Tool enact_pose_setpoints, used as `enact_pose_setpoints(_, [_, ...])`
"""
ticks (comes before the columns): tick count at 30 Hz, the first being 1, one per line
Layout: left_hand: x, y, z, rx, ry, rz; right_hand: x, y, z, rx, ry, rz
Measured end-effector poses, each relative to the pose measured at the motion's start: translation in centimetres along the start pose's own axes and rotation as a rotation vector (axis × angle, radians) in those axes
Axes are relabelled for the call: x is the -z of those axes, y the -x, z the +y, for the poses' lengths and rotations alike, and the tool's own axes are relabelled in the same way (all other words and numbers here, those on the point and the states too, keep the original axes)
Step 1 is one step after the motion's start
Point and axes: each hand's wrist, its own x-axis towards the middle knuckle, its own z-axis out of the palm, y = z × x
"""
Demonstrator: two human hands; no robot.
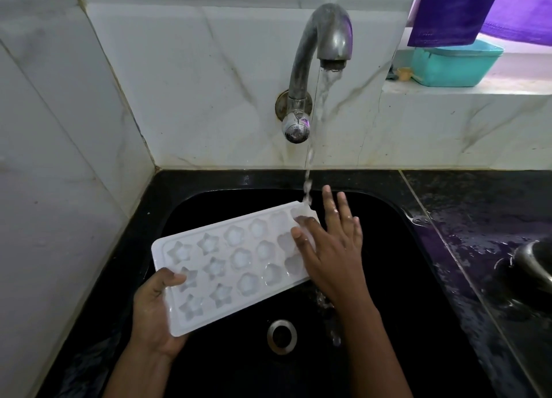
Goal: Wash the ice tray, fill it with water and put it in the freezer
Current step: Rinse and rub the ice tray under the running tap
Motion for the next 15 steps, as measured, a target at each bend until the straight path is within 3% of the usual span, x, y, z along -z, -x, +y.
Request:
enact_pose_setpoints(3, [-0.4, 0.0, -0.4, 0.015, -0.034, -0.012, -0.1, 0.2, -0.6, -0.073, 0.024, 0.012])
enact_pose_setpoints(8, [0.4, 0.0, 0.1, -0.033, 0.001, 0.017, -0.1, 0.1, -1.3, -0.009, -0.055, -0.043])
enact_pose_setpoints(12, [0.3, -0.1, -0.2, 0.004, -0.055, 0.016, -0.4, 0.1, -0.9, -0.104, 0.035, 0.046])
enact_pose_setpoints(15, [0.0, -0.2, -0.3, 0.000, -0.044, -0.011, -1.0, 0.3, -2.2, -0.081, 0.011, -0.001])
